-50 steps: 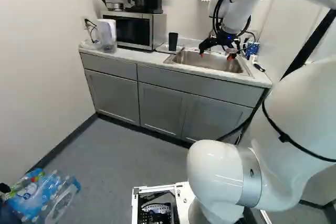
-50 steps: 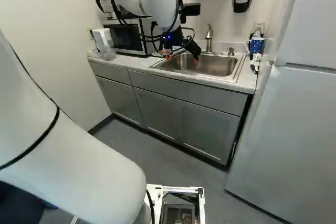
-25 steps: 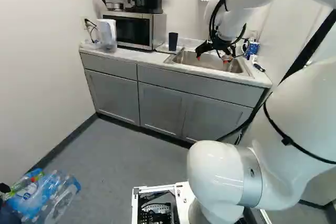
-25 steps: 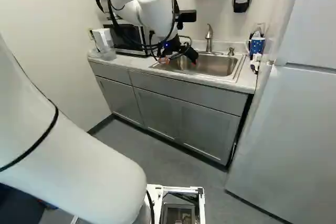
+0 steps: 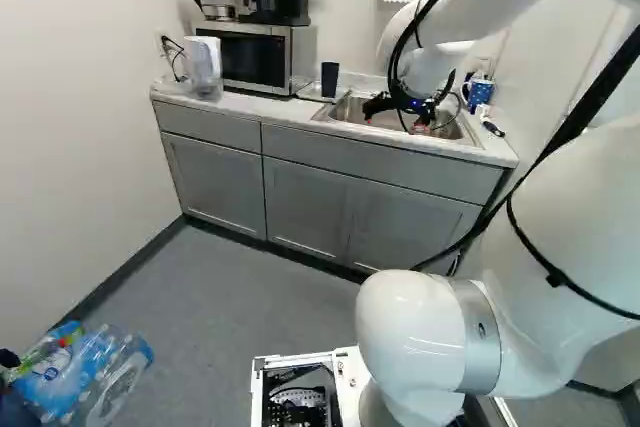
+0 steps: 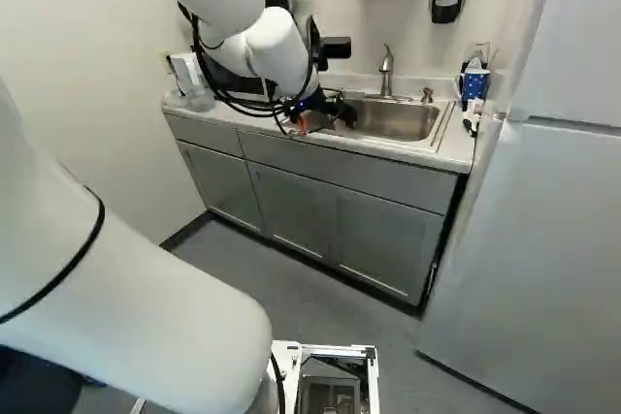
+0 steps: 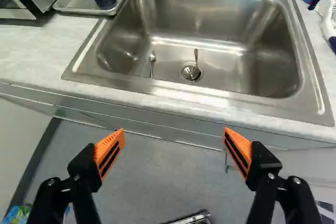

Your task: Rinse the cup and place it in the tray

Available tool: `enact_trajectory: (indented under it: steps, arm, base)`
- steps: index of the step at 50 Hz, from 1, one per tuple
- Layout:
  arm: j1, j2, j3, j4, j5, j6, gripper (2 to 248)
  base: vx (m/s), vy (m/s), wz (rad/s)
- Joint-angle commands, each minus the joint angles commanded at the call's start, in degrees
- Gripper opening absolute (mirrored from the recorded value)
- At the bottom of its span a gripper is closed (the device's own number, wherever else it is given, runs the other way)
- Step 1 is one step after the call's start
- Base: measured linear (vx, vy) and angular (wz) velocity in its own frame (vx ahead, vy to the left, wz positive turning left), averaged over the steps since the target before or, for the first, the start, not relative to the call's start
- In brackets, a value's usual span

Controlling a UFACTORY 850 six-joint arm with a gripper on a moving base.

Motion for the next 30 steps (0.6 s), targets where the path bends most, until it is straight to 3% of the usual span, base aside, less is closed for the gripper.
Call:
enact_trajectory:
  steps: [30]
  arm:
    - [4.50, 1.62, 12.53, -0.35, 19.34, 0.21, 247]
  base:
    - [0.000, 0.000, 0.000]
